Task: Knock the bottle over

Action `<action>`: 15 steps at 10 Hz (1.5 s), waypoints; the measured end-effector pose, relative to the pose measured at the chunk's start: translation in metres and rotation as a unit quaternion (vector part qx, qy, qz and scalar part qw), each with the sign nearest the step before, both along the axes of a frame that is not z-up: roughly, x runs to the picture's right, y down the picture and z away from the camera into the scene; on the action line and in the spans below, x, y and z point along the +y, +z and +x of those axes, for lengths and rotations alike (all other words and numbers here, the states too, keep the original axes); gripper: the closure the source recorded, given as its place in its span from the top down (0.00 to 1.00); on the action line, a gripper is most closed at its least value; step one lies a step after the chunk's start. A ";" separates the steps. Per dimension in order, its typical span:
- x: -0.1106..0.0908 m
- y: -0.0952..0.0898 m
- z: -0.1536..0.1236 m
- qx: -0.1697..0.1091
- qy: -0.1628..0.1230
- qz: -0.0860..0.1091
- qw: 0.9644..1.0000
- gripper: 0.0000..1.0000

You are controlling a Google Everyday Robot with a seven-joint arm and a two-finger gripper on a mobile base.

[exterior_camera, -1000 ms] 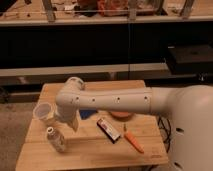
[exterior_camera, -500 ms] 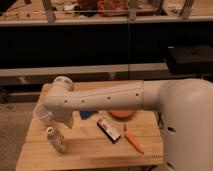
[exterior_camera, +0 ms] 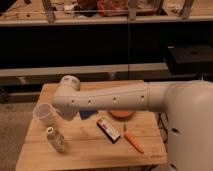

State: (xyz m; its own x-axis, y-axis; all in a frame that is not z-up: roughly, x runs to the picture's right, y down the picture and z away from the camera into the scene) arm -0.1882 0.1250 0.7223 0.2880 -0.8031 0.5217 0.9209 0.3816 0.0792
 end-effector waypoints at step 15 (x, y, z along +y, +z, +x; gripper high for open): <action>0.090 -0.052 -0.152 0.003 -0.135 -0.114 0.984 0.00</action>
State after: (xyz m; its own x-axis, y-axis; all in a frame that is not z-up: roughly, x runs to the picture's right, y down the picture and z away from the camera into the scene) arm -0.3401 0.2154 0.6703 0.0830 -0.7125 0.6968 0.9915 0.1292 0.0139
